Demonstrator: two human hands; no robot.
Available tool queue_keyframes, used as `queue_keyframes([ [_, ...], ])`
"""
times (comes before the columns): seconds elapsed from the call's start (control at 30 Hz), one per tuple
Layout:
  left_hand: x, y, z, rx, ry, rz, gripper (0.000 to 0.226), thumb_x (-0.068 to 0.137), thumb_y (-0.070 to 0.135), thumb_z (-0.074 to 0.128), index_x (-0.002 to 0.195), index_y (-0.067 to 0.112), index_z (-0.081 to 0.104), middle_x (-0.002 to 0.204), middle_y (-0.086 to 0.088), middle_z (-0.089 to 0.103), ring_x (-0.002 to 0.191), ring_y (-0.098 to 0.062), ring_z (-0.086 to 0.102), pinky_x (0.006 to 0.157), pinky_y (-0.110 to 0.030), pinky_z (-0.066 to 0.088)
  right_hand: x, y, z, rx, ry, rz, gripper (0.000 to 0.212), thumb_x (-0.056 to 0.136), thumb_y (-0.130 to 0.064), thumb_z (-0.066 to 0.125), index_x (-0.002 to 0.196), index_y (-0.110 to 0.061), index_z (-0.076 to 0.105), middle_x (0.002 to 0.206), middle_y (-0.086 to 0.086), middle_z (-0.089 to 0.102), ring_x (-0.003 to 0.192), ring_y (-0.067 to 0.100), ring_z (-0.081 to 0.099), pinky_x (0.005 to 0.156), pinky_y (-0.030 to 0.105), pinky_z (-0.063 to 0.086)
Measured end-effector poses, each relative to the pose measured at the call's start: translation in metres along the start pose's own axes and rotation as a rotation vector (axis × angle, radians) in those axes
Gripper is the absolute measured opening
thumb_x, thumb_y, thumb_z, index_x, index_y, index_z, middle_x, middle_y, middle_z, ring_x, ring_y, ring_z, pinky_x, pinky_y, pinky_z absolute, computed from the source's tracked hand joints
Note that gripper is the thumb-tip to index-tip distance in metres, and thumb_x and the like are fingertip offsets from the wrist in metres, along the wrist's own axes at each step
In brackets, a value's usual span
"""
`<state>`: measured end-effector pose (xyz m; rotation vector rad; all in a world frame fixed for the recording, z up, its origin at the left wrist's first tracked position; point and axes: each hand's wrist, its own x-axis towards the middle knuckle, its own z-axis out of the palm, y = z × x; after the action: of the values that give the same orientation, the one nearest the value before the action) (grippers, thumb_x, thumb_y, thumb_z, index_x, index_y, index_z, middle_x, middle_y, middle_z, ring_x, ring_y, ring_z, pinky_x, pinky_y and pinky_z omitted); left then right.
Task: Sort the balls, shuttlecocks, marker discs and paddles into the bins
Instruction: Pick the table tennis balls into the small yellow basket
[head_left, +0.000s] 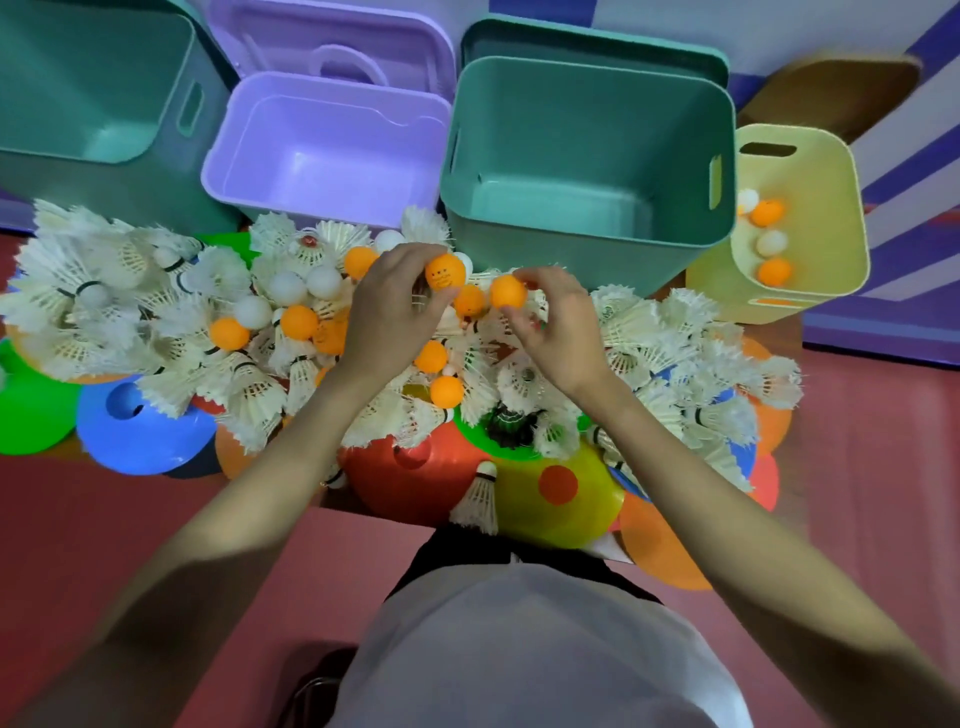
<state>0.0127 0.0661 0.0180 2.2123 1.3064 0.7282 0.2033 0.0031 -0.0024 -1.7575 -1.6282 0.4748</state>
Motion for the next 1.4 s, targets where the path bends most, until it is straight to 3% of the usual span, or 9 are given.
queue_keyframes([
  [0.17, 0.004, 0.056, 0.047, -0.023, -0.128, 0.143, 0.042, 0.086, 0.025, 0.071, 0.123, 0.009, 0.063, 0.121, -0.006, 0.065, 0.101, -0.021, 0.064, 0.089, -0.033, 0.052, -0.029, 0.056, -0.075, 0.029, 0.340, 0.094, 0.027, 0.090, -0.022, 0.063, 0.110, -0.004, 0.059, 0.103, 0.010, 0.060, 0.094, 0.017, 0.054, 0.081, 0.017, 0.038],
  [0.37, 0.027, 0.137, 0.115, -0.020, -0.251, 0.303, 0.041, 0.084, 0.015, 0.071, 0.123, 0.010, 0.063, 0.125, -0.005, 0.064, 0.109, -0.025, 0.062, 0.094, -0.033, 0.046, -0.046, 0.149, -0.136, -0.092, 0.496, 0.282, 0.031, 0.091, -0.022, 0.060, 0.114, -0.001, 0.055, 0.108, 0.016, 0.059, 0.098, 0.031, 0.057, 0.082, 0.038, 0.046],
  [0.5, 0.063, 0.182, 0.157, 0.017, -0.278, 0.342, 0.039, 0.086, 0.013, 0.068, 0.125, 0.013, 0.062, 0.128, -0.001, 0.062, 0.112, -0.025, 0.059, 0.092, -0.036, 0.046, -0.042, 0.191, -0.165, -0.174, 0.455, 0.362, 0.034, 0.089, -0.021, 0.059, 0.116, -0.001, 0.056, 0.111, 0.017, 0.059, 0.097, 0.032, 0.058, 0.082, 0.036, 0.041],
  [0.6, 0.094, 0.212, 0.182, 0.061, -0.264, 0.346, 0.038, 0.089, 0.017, 0.066, 0.126, 0.018, 0.060, 0.129, 0.002, 0.060, 0.113, -0.024, 0.057, 0.088, -0.036, 0.045, -0.031, 0.203, -0.181, -0.195, 0.465, 0.375, 0.033, 0.090, -0.022, 0.057, 0.117, -0.003, 0.055, 0.112, 0.015, 0.058, 0.095, 0.029, 0.056, 0.082, 0.042, 0.044],
  [0.83, 0.128, 0.233, 0.212, 0.117, -0.350, 0.358, 0.047, 0.088, 0.013, 0.064, 0.134, 0.013, 0.053, 0.138, -0.003, 0.055, 0.121, -0.026, 0.054, 0.093, -0.039, 0.046, -0.013, 0.210, -0.193, -0.270, 0.359, 0.387, 0.039, 0.091, -0.020, 0.058, 0.124, 0.000, 0.052, 0.121, 0.018, 0.056, 0.108, 0.034, 0.056, 0.091, 0.045, 0.042],
  [1.07, 0.090, 0.201, 0.177, -0.066, -0.245, 0.344, 0.031, 0.090, 0.011, 0.060, 0.121, 0.009, 0.063, 0.117, -0.004, 0.064, 0.103, -0.021, 0.061, 0.086, -0.038, 0.052, -0.034, 0.180, -0.163, -0.224, 0.254, 0.291, 0.034, 0.091, -0.016, 0.055, 0.121, 0.000, 0.055, 0.115, 0.018, 0.058, 0.107, 0.034, 0.054, 0.089, 0.040, 0.041],
  [1.23, 0.044, 0.152, 0.131, -0.113, -0.214, 0.196, 0.030, 0.091, 0.009, 0.060, 0.121, 0.006, 0.062, 0.114, -0.005, 0.066, 0.095, -0.011, 0.061, 0.086, -0.034, 0.055, -0.046, 0.141, -0.121, -0.183, 0.103, 0.171, 0.031, 0.092, -0.015, 0.054, 0.119, 0.000, 0.054, 0.112, 0.017, 0.058, 0.106, 0.034, 0.053, 0.088, 0.039, 0.042],
  [1.33, 0.022, 0.118, 0.101, -0.050, -0.189, 0.059, 0.029, 0.094, 0.012, 0.059, 0.123, 0.009, 0.062, 0.117, -0.005, 0.065, 0.097, -0.008, 0.056, 0.092, -0.027, 0.046, -0.046, 0.112, -0.094, -0.166, 0.023, 0.107, 0.030, 0.091, -0.012, 0.055, 0.119, -0.001, 0.055, 0.114, 0.017, 0.057, 0.107, 0.033, 0.052, 0.090, 0.036, 0.040],
  [1.4, 0.009, 0.093, 0.081, -0.027, -0.178, -0.007, 0.029, 0.093, 0.012, 0.060, 0.122, 0.010, 0.063, 0.114, -0.006, 0.065, 0.094, -0.010, 0.055, 0.086, -0.028, 0.045, -0.044, 0.092, -0.076, -0.158, -0.021, 0.051, 0.029, 0.091, -0.012, 0.056, 0.118, -0.001, 0.055, 0.113, 0.016, 0.057, 0.107, 0.032, 0.052, 0.092, 0.033, 0.036],
])
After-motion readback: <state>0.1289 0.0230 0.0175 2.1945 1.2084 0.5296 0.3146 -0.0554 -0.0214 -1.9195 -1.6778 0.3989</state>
